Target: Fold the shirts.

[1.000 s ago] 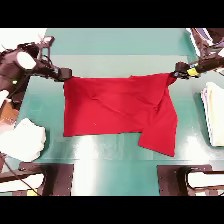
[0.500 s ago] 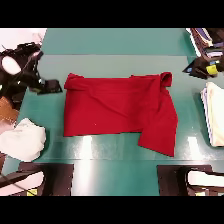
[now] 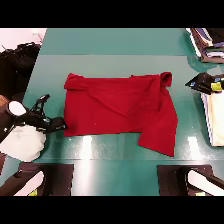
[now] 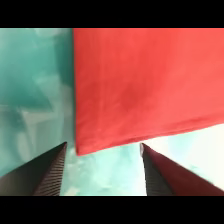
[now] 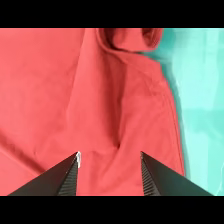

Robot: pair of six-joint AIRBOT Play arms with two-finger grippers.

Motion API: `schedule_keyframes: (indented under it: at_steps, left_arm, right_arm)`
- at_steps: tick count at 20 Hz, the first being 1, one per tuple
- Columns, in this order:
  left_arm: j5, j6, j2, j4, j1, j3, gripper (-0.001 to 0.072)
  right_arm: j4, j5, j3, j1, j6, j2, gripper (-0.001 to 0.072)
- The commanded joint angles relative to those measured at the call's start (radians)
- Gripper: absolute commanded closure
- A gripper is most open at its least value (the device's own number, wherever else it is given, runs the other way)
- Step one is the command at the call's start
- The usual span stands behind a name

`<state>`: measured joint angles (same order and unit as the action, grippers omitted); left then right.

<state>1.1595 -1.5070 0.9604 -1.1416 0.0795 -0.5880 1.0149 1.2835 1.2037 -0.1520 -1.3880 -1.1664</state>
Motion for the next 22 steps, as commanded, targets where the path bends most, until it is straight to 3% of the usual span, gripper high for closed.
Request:
schedule_keyframes:
  at_steps: [1, 2, 3, 4, 7, 10, 11, 13, 18, 22]
  left_arm:
    - [-0.048, -0.003, -0.020, 0.064, -0.001, 0.078, 0.0177]
    - [-0.057, -0.003, -0.020, 0.067, -0.002, 0.088, 0.0198]
    - [-0.072, -0.002, -0.020, 0.065, -0.013, 0.102, 0.0303]
    - [-0.097, -0.001, -0.020, 0.066, -0.030, 0.117, 0.0327]
    - [-0.157, -0.021, -0.019, 0.073, -0.088, 0.129, 0.0326]
    - [-0.136, -0.031, -0.019, 0.068, -0.094, 0.109, 0.0325]
    - [-0.106, -0.030, -0.021, 0.060, -0.094, 0.077, 0.0323]
    - [-0.051, -0.030, -0.032, 0.014, -0.094, -0.006, 0.0147]
    - [0.019, -0.059, -0.032, -0.153, -0.094, -0.053, 0.0145]
    - [-0.049, -0.091, -0.032, -0.127, -0.094, 0.039, 0.0146]
  right_arm:
    - [-0.002, -0.016, -0.045, -0.002, 0.002, 0.046, 0.0282]
    - [-0.003, -0.012, -0.040, -0.002, 0.002, 0.045, 0.0282]
    - [-0.004, -0.011, -0.038, -0.002, 0.002, 0.045, 0.0282]
    - [-0.003, -0.009, -0.038, -0.002, 0.002, 0.045, 0.0282]
    - [-0.003, -0.001, -0.038, -0.002, 0.002, 0.045, 0.0282]
    - [-0.002, 0.018, -0.038, -0.002, 0.002, 0.045, 0.0282]
    - [-0.002, 0.018, -0.038, -0.002, 0.002, 0.045, 0.0282]
    - [-0.002, 0.018, -0.038, -0.002, 0.002, 0.045, 0.0282]
    - [0.001, 0.018, -0.038, -0.002, 0.002, 0.045, 0.0282]
    - [0.001, 0.014, -0.038, -0.002, 0.002, 0.045, 0.0282]
